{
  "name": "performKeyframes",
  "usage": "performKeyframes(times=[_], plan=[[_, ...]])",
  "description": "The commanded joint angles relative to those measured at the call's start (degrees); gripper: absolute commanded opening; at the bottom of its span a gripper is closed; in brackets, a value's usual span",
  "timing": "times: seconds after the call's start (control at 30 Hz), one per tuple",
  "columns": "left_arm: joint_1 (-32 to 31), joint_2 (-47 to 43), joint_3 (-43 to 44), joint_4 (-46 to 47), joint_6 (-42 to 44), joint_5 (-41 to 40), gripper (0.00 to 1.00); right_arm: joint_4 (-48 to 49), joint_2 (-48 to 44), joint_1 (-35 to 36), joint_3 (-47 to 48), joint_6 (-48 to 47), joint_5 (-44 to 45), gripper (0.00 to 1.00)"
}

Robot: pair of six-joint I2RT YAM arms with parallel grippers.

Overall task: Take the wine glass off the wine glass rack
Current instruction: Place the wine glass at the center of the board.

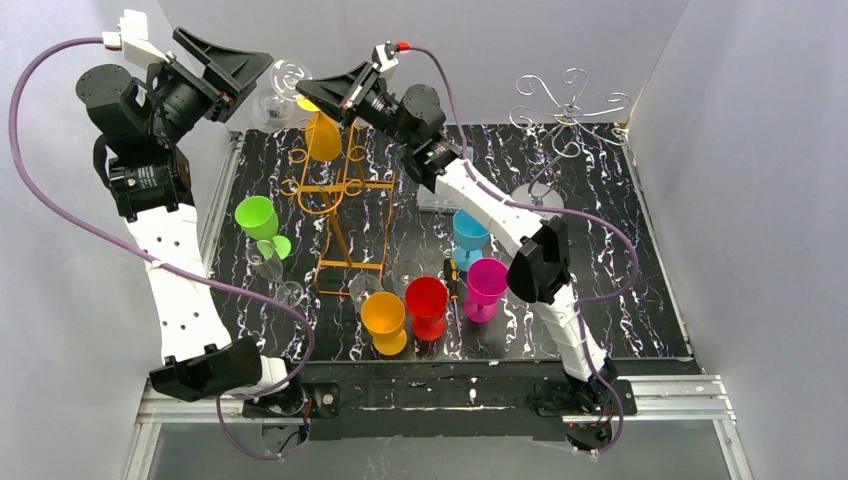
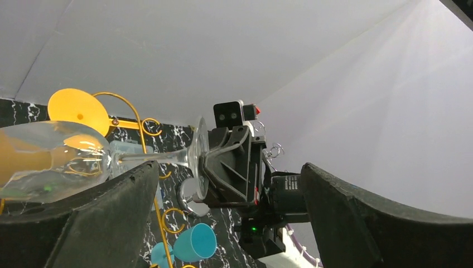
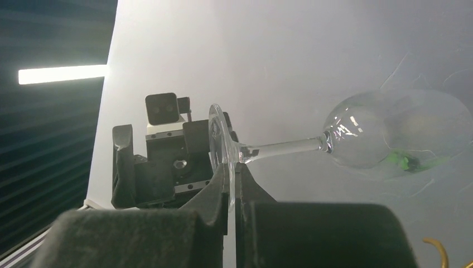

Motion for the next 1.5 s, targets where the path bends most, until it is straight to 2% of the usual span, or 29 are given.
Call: performKeyframes(times=[0.0,0.47,0.6,0.87,1.0,1.23,1.33,1.47], plan=[[-0.10,-2.42,4.18,-0.08,-0.05,-1.67,0.98,9.21,-7.34,-2.08,-0.49,-0.92,-0.45,0.01],[-0.92,-0.49,9.83,-3.10,4.16,-3.77,0.98,11.93,-20.80,-9.17,-10.57,-2.46,-3.86,0.01],[-5.40,0.54,10.77,-3.74,4.24,-6.24,0.98,12.78,-26.48,-12.25,-16.50,-3.02,-5.20,0.01],[-19.97,0.52,11.19,-6.85,9.63,-15.86,0.98,16.72,-40.65,-24.41,-33.46,0.62,-9.95,0.01],[-28.69,2.98,13.83,-9.94,13.06,-19.66,0.98,21.01,-46.19,-31.35,-40.95,7.08,-13.32,0.01],[-44.73,9.46,17.27,-14.00,20.80,-28.42,0.98,39.65,-50.83,-45.09,-52.26,26.04,-17.26,0.01],[-48.03,12.28,17.63,-13.62,21.31,-28.25,0.98,50.56,-50.57,-49.03,-55.52,35.34,-17.55,0.01],[-48.68,14.82,17.13,-9.61,19.52,-23.62,0.98,60.60,-50.86,-52.16,-61.10,44.39,-15.68,0.01]])
